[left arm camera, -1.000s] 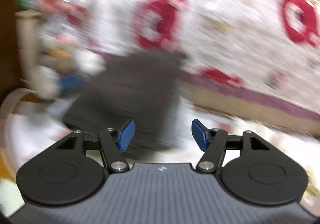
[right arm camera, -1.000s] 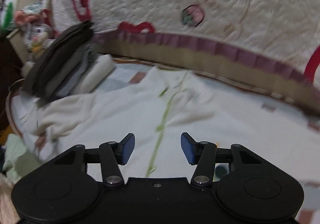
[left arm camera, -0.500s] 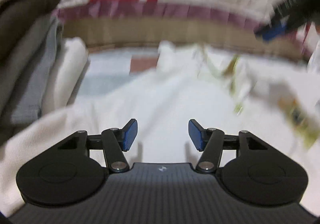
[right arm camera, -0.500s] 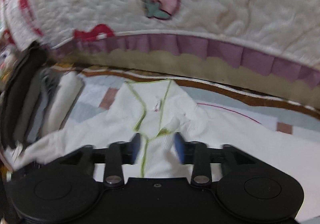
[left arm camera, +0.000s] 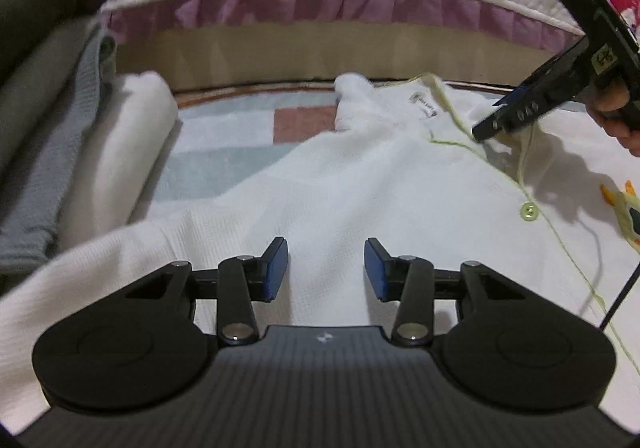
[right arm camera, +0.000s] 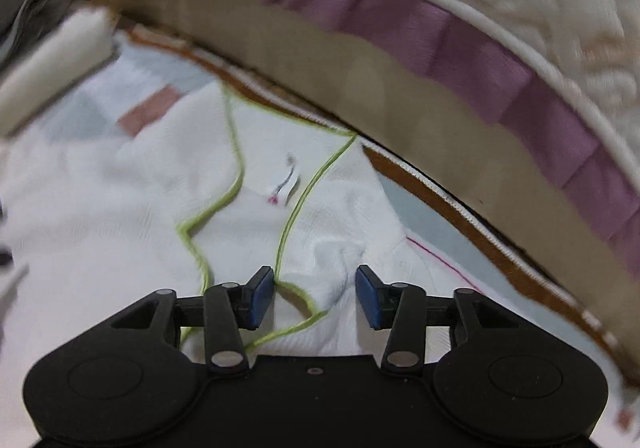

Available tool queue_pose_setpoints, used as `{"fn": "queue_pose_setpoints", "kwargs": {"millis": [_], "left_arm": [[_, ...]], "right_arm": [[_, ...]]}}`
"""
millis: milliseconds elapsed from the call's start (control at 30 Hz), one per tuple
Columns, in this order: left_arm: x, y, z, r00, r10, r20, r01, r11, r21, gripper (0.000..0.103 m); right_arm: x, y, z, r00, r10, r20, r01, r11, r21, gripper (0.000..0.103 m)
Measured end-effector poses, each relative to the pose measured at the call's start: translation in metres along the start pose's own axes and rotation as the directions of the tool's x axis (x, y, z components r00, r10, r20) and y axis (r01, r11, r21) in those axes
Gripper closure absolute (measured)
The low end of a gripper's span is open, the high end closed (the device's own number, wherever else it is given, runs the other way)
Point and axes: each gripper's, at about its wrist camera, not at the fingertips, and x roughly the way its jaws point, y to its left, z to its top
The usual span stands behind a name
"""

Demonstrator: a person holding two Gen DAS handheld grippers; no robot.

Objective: Fold clothes

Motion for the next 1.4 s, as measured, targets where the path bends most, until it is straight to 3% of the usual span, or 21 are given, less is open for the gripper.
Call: {"fn": "queue_pose_setpoints", "kwargs": {"millis": [100,133,167,267,367,400,433,467,500,600,700,767,800,833,933,1100,1200,1300,1333,1367,1400], "left_arm": [[0.000,0.001,-0.001,1.000,0.021,0.004,-0.021,1.000,-0.007,0.060],[0.001,0.001,-0.001,1.000,0.027,0.002,-0.027,1.000,-0.009,0.059],[0.002,0.001,-0.002,0.999,0.032,-0.005,-0.032,0.999,-0.010,0.059],[0.005,-0.002,-0.004,0.998,0.051,-0.022,-0.051,0.999,0.000,0.059],[0.003,-0.009,-0.004,0.998,0.065,-0.015,-0.065,0.998,0.026,0.058],[0.002,-0.010,-0.004,0.998,0.064,-0.013,-0.063,0.998,0.030,0.057],[0.002,-0.011,-0.003,0.998,0.058,-0.012,-0.057,0.998,0.029,0.056],[0.002,-0.011,-0.003,0.999,0.051,-0.013,-0.051,0.998,0.027,0.055],[0.003,-0.011,-0.003,0.999,0.048,-0.014,-0.048,0.999,0.026,0.055],[0.003,-0.011,-0.002,0.999,0.050,-0.012,-0.049,0.998,0.028,0.055],[0.004,-0.009,-0.002,0.999,0.053,-0.010,-0.053,0.998,0.017,0.055],[0.005,-0.007,-0.003,0.998,0.058,-0.013,-0.058,0.998,0.009,0.055],[0.005,-0.006,-0.003,0.998,0.060,-0.015,-0.060,0.998,0.005,0.055],[0.006,-0.005,-0.003,0.998,0.061,-0.017,-0.061,0.998,0.002,0.055],[0.007,-0.005,-0.003,0.998,0.061,-0.022,-0.061,0.998,-0.004,0.055],[0.006,-0.005,-0.003,0.998,0.069,-0.012,-0.070,0.997,-0.031,0.055],[0.002,-0.004,-0.003,0.997,0.078,0.008,-0.078,0.996,-0.050,0.054],[0.001,-0.001,-0.003,0.996,0.089,0.011,-0.088,0.994,-0.065,0.052],[0.001,0.000,-0.003,0.996,0.091,0.006,-0.090,0.994,-0.067,0.052],[0.001,0.000,-0.002,0.996,0.092,-0.002,-0.092,0.993,-0.068,0.052],[0.000,-0.001,-0.002,0.996,0.091,-0.006,-0.092,0.993,-0.069,0.052]], "right_arm": [[-0.005,-0.020,0.015,0.996,0.033,0.079,-0.048,0.979,0.197,0.093],[-0.008,-0.029,0.019,0.992,0.050,0.116,-0.081,0.958,0.276,0.093],[-0.010,-0.038,0.022,0.986,0.065,0.151,-0.114,0.932,0.344,0.102],[-0.010,-0.055,0.030,0.966,0.098,0.238,-0.201,0.865,0.460,0.102],[0.002,-0.054,0.038,0.961,0.234,0.150,-0.276,0.863,0.424,0.094],[0.003,-0.050,0.038,0.961,0.252,0.112,-0.276,0.883,0.379,0.091],[0.000,-0.044,0.037,0.970,0.232,0.075,-0.244,0.917,0.315,0.082],[-0.002,-0.037,0.035,0.979,0.199,0.038,-0.202,0.947,0.251,0.063],[-0.004,-0.031,0.032,0.985,0.173,0.004,-0.171,0.967,0.188,0.053],[-0.009,-0.001,0.015,0.986,0.128,-0.108,-0.134,0.989,-0.055,0.052],[-0.012,0.024,-0.012,0.994,-0.020,-0.106,-0.009,0.964,-0.264,0.053],[-0.009,0.023,-0.018,0.997,-0.033,-0.073,0.016,0.975,-0.222,0.060],[-0.009,0.020,-0.017,0.998,-0.036,-0.048,0.027,0.983,-0.180,0.081],[-0.009,0.016,-0.014,0.999,-0.044,-0.021,0.041,0.991,-0.131,0.088],[-0.007,-0.002,0.000,0.998,-0.005,0.055,0.000,0.995,0.102,0.088],[0.007,-0.023,-0.007,0.984,0.126,0.125,-0.167,0.896,0.411,0.089],[0.013,-0.031,-0.018,0.966,0.194,0.173,-0.257,0.803,0.537,0.089],[0.020,-0.039,-0.030,0.940,0.251,0.229,-0.340,0.685,0.644,0.080],[0.018,-0.039,-0.031,0.932,0.271,0.239,-0.361,0.680,0.638,0.081],[0.014,-0.037,-0.029,0.925,0.294,0.239,-0.379,0.704,0.601,0.068],[0.007,-0.038,-0.030,0.905,0.335,0.262,-0.425,0.691,0.585,0.054]]}}
